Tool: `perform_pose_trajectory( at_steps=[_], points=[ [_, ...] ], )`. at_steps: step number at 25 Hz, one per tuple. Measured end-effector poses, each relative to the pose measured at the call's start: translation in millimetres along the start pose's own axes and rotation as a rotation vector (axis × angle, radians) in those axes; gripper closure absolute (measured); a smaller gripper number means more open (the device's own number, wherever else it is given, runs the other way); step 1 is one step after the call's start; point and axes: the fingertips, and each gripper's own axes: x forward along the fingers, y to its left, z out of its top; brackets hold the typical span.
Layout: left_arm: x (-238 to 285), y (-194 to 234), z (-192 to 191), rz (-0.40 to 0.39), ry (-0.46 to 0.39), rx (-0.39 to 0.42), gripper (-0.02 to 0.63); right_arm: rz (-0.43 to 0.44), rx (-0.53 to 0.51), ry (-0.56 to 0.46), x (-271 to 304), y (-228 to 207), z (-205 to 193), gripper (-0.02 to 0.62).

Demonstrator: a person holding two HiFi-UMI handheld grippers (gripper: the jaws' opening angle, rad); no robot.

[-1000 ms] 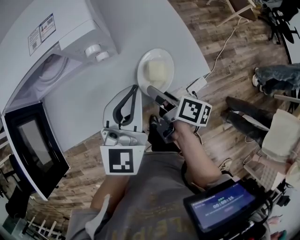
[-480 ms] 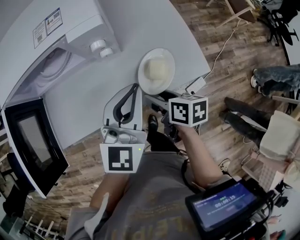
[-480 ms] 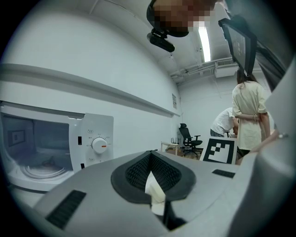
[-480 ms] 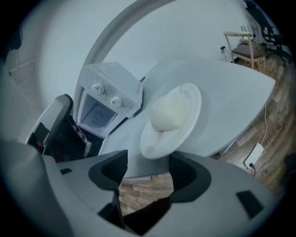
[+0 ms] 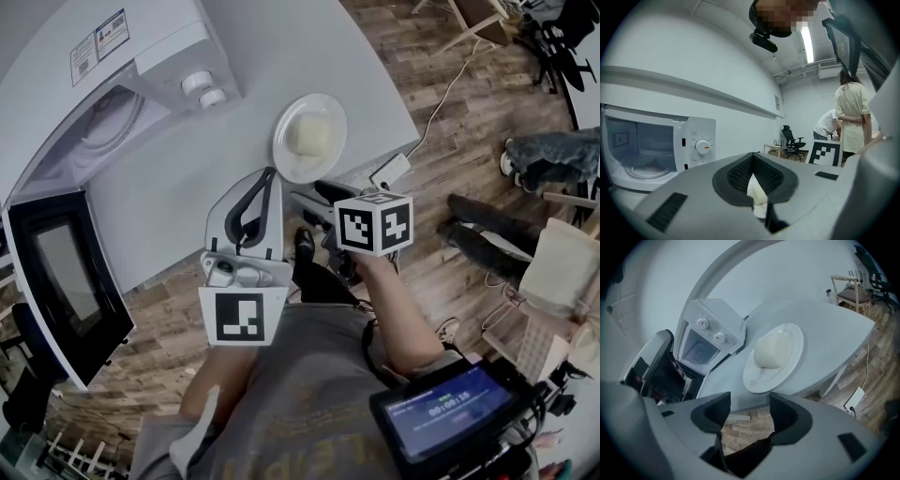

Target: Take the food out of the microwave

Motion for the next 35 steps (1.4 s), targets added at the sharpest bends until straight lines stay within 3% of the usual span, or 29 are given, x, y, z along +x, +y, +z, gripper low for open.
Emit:
perform_pose_trajectory(
  at_steps=[11, 15, 17, 21, 26, 30, 35],
  points=[
    [-26, -1, 15, 0.070, -0.027, 0.012, 0.600, 0.065, -0.054, -0.057, -23, 32, 2, 0.337],
    [-47, 13, 32, 0.148, -0.055, -0.001, 0.600, 0.142, -0.118, -0.179, -42, 74, 25, 0.356],
    [-59, 20, 46, 0.192, -0.081, 0.005, 0.600, 0.181, -0.196, -0.295, -57, 103, 44, 0.410],
    [-84, 34, 78, 0.274, -0.130, 0.031, 0.600, 0.197, -0.476, -0.503, -89, 167, 73, 0.487],
    [-112, 57, 107, 0.396, -0.176, 0.057, 0.600, 0.191, -0.714, -0.680, -116, 230, 92, 0.557],
    [-139, 61, 119, 0.467, -0.195, 0.092, 0.600, 0.179, -0.815, -0.747, -128, 257, 88, 0.574],
    [-160, 70, 118, 0.521, -0.179, 0.100, 0.600, 0.183, -0.853, -0.772, -129, 272, 79, 0.583]
  ],
)
